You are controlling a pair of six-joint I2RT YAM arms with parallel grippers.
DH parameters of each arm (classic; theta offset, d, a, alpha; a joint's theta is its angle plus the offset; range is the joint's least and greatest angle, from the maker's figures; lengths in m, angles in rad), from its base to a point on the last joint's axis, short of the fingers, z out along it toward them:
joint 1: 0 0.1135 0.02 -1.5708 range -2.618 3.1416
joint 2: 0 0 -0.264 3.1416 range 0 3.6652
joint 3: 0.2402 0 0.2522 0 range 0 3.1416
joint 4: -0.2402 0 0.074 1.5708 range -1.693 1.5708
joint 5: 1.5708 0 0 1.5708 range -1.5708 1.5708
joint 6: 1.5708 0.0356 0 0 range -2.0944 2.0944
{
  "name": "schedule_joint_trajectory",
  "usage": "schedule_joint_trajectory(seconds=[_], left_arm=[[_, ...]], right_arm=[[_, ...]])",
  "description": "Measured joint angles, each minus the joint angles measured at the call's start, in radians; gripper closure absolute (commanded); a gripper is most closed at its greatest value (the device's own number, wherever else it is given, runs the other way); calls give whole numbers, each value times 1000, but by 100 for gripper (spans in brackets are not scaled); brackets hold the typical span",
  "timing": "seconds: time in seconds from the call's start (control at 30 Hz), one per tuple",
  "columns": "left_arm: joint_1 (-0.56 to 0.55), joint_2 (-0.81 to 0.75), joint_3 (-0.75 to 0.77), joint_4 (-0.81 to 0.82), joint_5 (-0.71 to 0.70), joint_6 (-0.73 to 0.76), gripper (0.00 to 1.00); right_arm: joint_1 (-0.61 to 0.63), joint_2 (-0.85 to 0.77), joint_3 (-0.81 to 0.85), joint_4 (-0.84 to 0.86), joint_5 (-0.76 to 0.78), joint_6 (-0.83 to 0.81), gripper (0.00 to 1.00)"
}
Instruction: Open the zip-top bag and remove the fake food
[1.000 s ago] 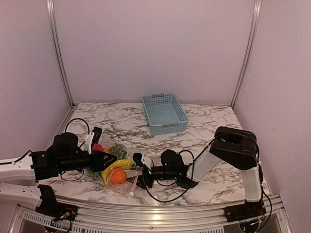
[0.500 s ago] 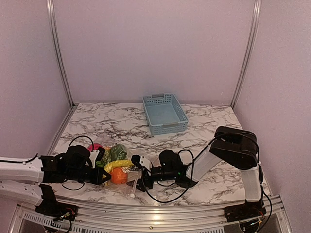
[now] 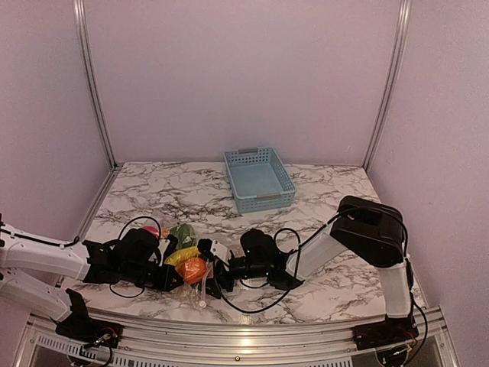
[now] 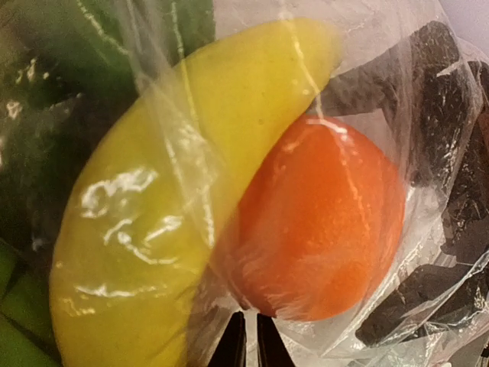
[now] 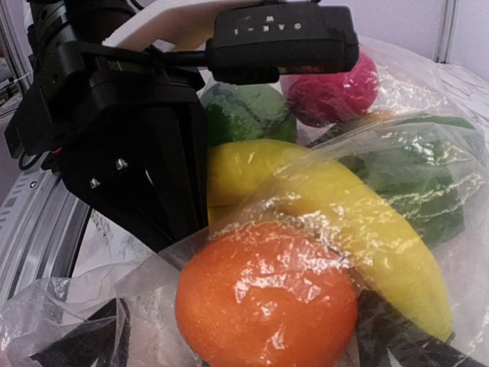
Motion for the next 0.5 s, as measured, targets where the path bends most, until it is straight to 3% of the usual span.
schedule_joint_trajectory(seconds=[0.07,0.27,0.37,0.5], left_arm=[[0,13,9,3,7,11,91],[1,28,42,-8,28,45,76],[21,-27,48,-21,33,57,63],[81,-143,72,-60,32,77,53]], right_arm=[[0,5,15,-18,12,-2,3],[-1,24,52,-66,63,-18,39],[0,23,47,-65,77,-14,44],[0,-6,1,-51,96,-12,48]])
